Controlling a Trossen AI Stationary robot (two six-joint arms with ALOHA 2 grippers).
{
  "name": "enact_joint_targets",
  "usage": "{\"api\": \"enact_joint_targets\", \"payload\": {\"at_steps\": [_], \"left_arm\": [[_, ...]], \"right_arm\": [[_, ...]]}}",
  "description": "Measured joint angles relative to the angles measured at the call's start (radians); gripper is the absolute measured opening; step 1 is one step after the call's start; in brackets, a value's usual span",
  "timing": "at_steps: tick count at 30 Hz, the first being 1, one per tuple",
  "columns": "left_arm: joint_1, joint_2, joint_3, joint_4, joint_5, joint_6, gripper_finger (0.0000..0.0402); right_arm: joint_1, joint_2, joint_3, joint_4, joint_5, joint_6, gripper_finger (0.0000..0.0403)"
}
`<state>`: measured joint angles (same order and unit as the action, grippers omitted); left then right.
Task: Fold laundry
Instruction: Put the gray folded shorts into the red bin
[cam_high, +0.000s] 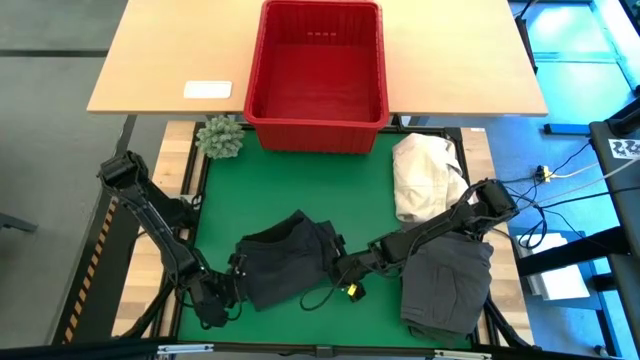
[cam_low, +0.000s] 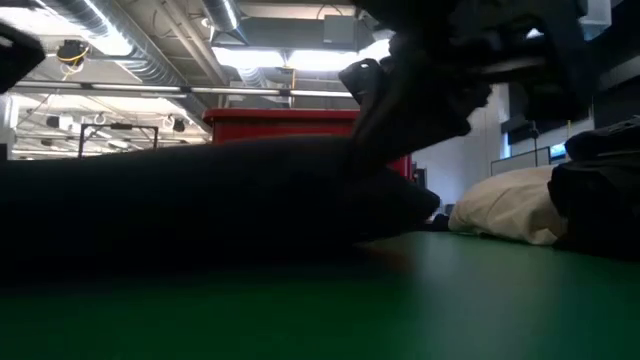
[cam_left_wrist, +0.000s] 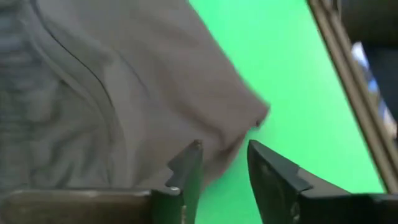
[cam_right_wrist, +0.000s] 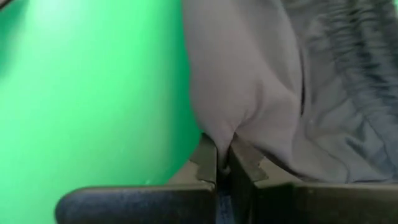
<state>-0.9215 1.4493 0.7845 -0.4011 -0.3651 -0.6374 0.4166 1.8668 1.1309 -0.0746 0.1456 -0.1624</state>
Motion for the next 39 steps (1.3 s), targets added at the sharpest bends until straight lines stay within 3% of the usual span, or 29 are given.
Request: {"api": "enact_joint_targets", "payload": {"at_steps": [6,12,23,30,39], "left_arm": [[0.01,-0.075,0.001,0.145,-0.178,0.016,0.0154],[0.09,-0.065,0.002,0.253,-0.217,0.046,0.0174],[0.205,-0.062,0.001,0.313,-0.18,0.045,0.0202],[0.26,-0.043,0.001,0.387,-0.113,0.041,0.0249],[0.29,0.076,0.031,0.413,-0.115,0.037,0.0312]], "right_arm": [[-0.034,0.0,0.0,0.08,-0.001,0.034,0.0009],[-0.089,0.0,0.001,0.163,-0.007,0.058,0.0009],[-0.167,-0.001,0.001,0.171,-0.042,0.056,0.0009],[-0.178,-0.001,0.001,0.171,-0.052,0.054,0.0009],[-0.177,-0.001,0.001,0.171,-0.052,0.05,0.0009]]}}
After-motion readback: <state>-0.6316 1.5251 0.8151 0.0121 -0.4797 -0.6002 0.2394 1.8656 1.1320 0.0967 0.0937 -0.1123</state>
